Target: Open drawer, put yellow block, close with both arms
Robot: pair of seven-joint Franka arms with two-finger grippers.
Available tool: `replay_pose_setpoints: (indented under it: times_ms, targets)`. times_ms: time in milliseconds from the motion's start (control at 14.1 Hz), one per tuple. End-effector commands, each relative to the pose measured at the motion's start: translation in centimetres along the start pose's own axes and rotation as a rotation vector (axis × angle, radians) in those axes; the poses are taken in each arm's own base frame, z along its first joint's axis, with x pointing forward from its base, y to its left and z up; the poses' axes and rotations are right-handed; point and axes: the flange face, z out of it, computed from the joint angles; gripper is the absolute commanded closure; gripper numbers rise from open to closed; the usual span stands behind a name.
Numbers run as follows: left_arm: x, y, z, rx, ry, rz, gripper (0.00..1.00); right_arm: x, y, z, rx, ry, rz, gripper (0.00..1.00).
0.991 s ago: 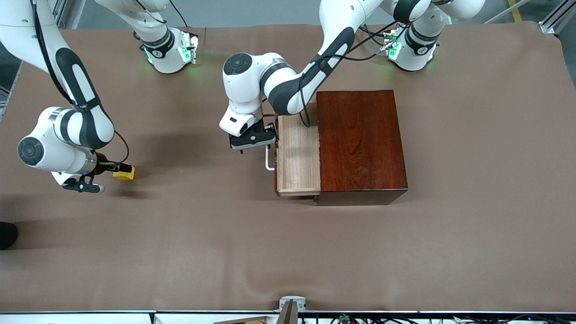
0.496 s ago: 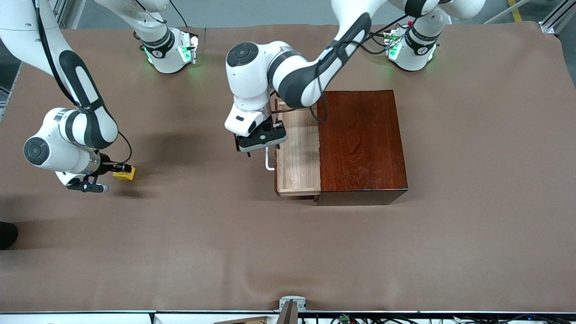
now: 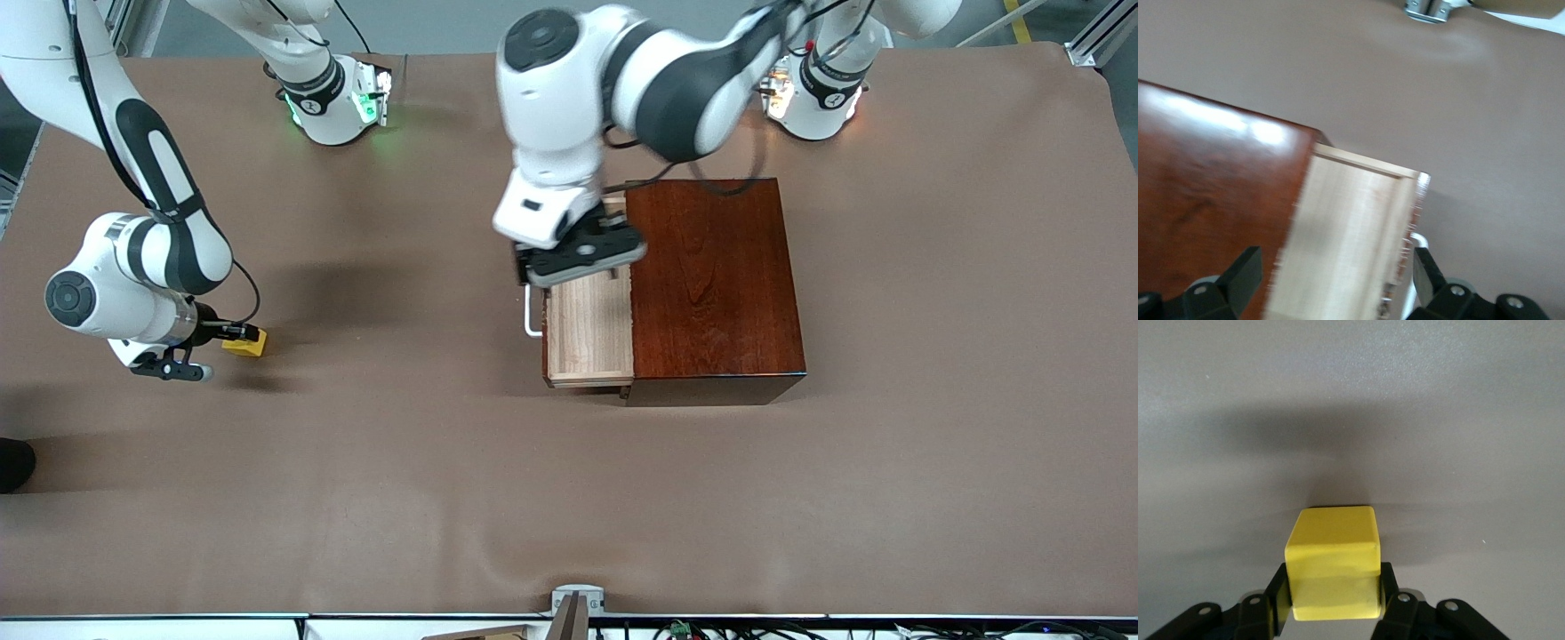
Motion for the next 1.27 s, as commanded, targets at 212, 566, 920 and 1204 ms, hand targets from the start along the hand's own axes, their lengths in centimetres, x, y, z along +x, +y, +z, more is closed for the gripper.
replay_pose_setpoints:
  times_ms: [212,566,920,1204]
  targets:
    - [6.9,-9.4,-4.2,0.058,-0.058,0.107,0.00,0.4,-0.9,-4.9,0.001,-0.052,-0.006,1.00]
    - [11.9,-18.1,-6.6,0.055,-0.119,0.213,0.00,-0.6,-1.2,-7.7,0.002,-0.072,-0.009,1.00]
    - [14.7,-25.7,-8.6,0.037,-0.150,0.242,0.00,-1.5,-1.4,-10.6,0.005,-0.095,0.029,1.00]
    - [15.4,-31.1,-9.3,0.028,-0.166,0.267,0.00,-2.1,-3.1,-12.0,0.036,-0.120,0.092,1.00]
